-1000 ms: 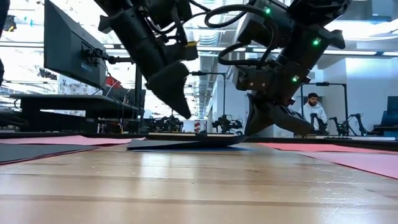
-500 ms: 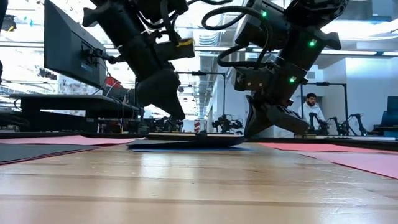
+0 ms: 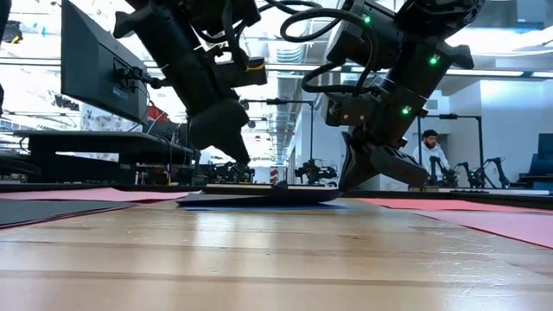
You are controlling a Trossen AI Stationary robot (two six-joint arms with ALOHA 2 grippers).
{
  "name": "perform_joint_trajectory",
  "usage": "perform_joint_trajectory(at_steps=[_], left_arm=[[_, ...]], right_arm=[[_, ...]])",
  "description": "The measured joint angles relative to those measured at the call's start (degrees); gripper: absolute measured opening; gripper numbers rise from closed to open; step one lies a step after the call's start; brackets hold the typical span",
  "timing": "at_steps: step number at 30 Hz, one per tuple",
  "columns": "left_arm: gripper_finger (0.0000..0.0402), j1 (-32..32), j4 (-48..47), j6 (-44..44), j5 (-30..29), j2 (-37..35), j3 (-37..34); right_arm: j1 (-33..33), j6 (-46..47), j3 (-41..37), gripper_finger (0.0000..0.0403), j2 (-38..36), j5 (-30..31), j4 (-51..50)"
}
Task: Organize paper
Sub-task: Move the black paper to the bottom middle of the table
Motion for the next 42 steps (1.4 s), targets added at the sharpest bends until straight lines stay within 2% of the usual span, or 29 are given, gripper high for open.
perform_joint_trajectory(at_steps=[9, 14, 22, 26, 29, 35, 42], left_arm=[[0.0274, -0.49, 0.36, 0.53, 2.49, 0.0, 0.0], [0.033, -2.08, 3.62, 2.57, 0.29, 0.0, 0.0], [0.0335, -4.97, 4.14, 5.03, -2.83, 0.03, 0.0], [0.0335, -5.84, 4.69, 5.61, -5.1, 2.38, -0.04], [0.0335, -5.9, 6.47, 5.17, -5.47, 4.62, 0.04], [0.0334, -5.92, 6.52, 4.04, -12.46, 7.43, 0.0], [0.0331, -5.5, 6.55, 3.7, -13.47, 7.52, 0.0]], right_arm=[[-0.02, 0.75, 0.0, 0.0, 0.0, -0.11, 0.02], [-0.07, 2.61, 1.98, 0.0, 0.0, -3.17, -0.38], [-0.11, 3.89, 8.58, 0.0, 0.0, -4.88, -5.69], [-0.36, 4.0, 10.3, 0.0, 0.0, -6.0, -6.54], [-0.5, 4.23, 10.87, 0.0, 0.0, -6.61, -6.98], [-0.92, 5.28, 10.93, 0.0, 0.0, -7.7, -7.92], [-0.92, 6.29, 10.93, 0.0, 0.0, -9.37, -7.54]])
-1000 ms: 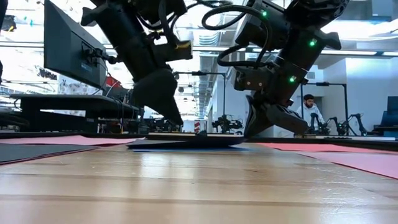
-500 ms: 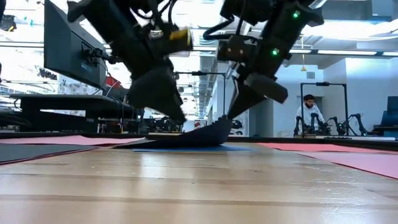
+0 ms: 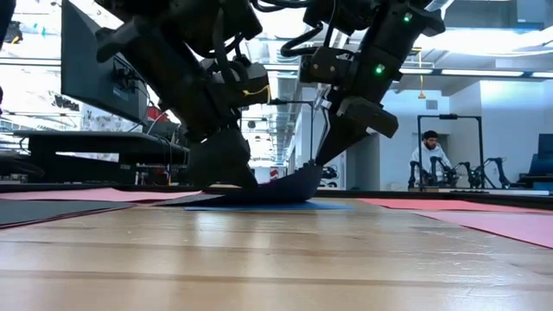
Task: Organize paper
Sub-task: Move the black paper to the bottom middle of the table
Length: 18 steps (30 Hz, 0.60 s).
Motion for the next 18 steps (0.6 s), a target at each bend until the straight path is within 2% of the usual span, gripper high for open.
perform_joint_trajectory(at_steps=[5, 9, 12, 18], left_arm=[[0.0323, -1.22, 0.08, -0.87, 2.33, 0.0, 0.0], [0.032, -2.42, -0.09, -1.2, 1.94, 0.0, 0.0], [0.032, -2.27, -2.1, -2.85, 0.66, 0.0, 0.0], [0.032, -5.19, -8.14, -7.09, -6.08, -3.05, 0.04]], right_arm=[[-0.22, 0.84, 0.0, 0.0, 0.0, -1.13, 0.05], [-0.26, 0.86, 0.0, 0.0, 0.0, -1.29, 0.44], [-0.26, 1.22, 0.0, 0.0, 0.0, -1.64, 0.46], [-0.31, 1.69, 0.04, 0.0, 0.0, -2.65, 0.2]])
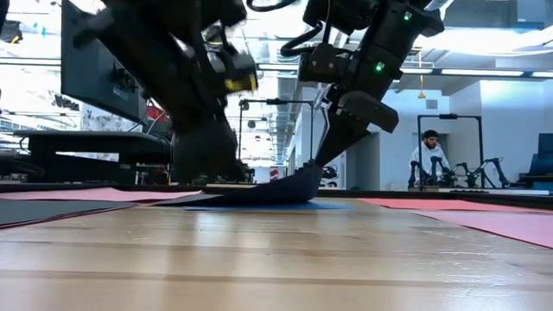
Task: Organize paper
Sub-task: Move the black paper to the bottom middle of the table
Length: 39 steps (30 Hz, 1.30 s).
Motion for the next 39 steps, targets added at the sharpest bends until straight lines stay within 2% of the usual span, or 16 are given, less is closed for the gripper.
perform_joint_trajectory(at_steps=[5, 7, 10, 13, 17, 21, 24, 30, 35, 39], left_arm=[[0.032, -2.67, -7.42, -6.31, -1.57, -1.8, -0.13], [0.032, -3.61, -7.65, -8.3, -2.71, -2.46, -1.69], [0.032, -4.96, -4.23, -10.11, -5.49, -3.64, -6.19], [0.032, -6.2, 3.31, -10.56, -7.7, -5.85, -11.83], [0.032, -6.24, 15.77, -4.49, -2.69, -8.67, -17.46], [0.032, -4.88, 23.06, 2.12, 0.56, -8.82, -18.53], [0.032, -3.16, 23.56, 4.85, 0.81, -8.25, -17.75], [0.032, -0.13, 25.81, 7.76, 5.34, -8.21, -17.2], [0.032, 0.61, 26.71, 8.52, 8.5, -8.21, -17.2], [0.032, 0.6, 26.64, 8.81, 8.75, -8.21, -17.2]], right_arm=[[-0.3, 0.02, 0.0, 0.0, 0.0, 0.02, 0.04], [-0.39, 0.02, 0.0, 0.0, 0.0, 0.02, 0.32], [-0.37, 0.04, 0.0, 0.0, -0.34, 0.0, 0.61], [-0.35, 0.04, 0.0, 0.0, -0.89, 0.0, 0.79], [-0.65, 0.02, 0.0, 0.0, -2.07, -0.18, 1.37], [-1.09, 0.11, 0.0, 0.0, -3.87, -0.45, 1.83], [-1.13, 0.27, 0.0, 0.0, -5.1, -0.56, 1.94], [-1.17, 0.33, 0.0, 0.0, -6.19, -0.67, 1.93], [-1.8, 0.35, 0.0, 0.0, -6.19, -1.09, 1.99], [-2.26, 0.14, 0.0, 0.0, -6.19, -1.15, 2.17]])
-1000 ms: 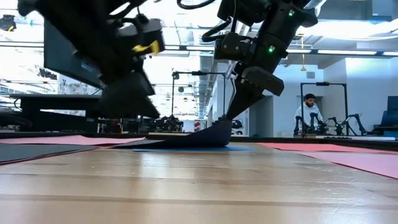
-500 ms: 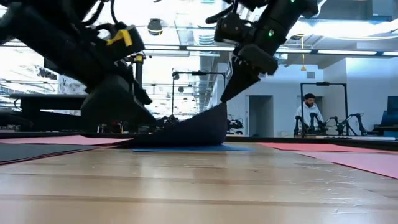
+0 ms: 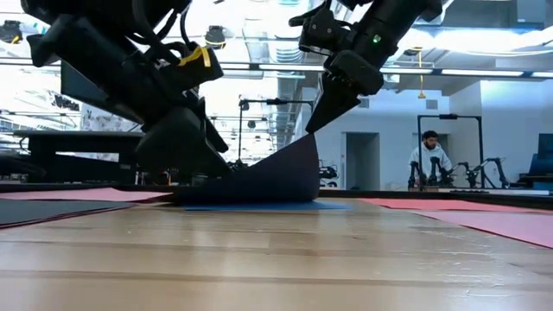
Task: Organize paper
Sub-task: Move the black paper to the bottom middle of the table
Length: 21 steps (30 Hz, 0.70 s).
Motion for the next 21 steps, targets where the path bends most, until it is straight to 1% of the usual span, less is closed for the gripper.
perform_joint_trajectory(at_steps=[10, 19, 21], left_arm=[[0.032, 0.02, -0.15, -0.01, 0.08, 0.0, 0.0], [0.032, 1.25, -0.01, -1.55, 1.52, 0.0, 0.0], [0.032, 1.91, 0.79, -1.79, 2.9, 0.0, 0.0]], right_arm=[[-0.71, -0.18, 0.0, 0.0, 0.0, -0.18, 0.1], [-1.12, -0.19, 0.0, 0.0, 0.0, -0.33, 0.1], [-1.1, -0.21, 0.0, 0.0, 0.02, -0.33, 0.1]])
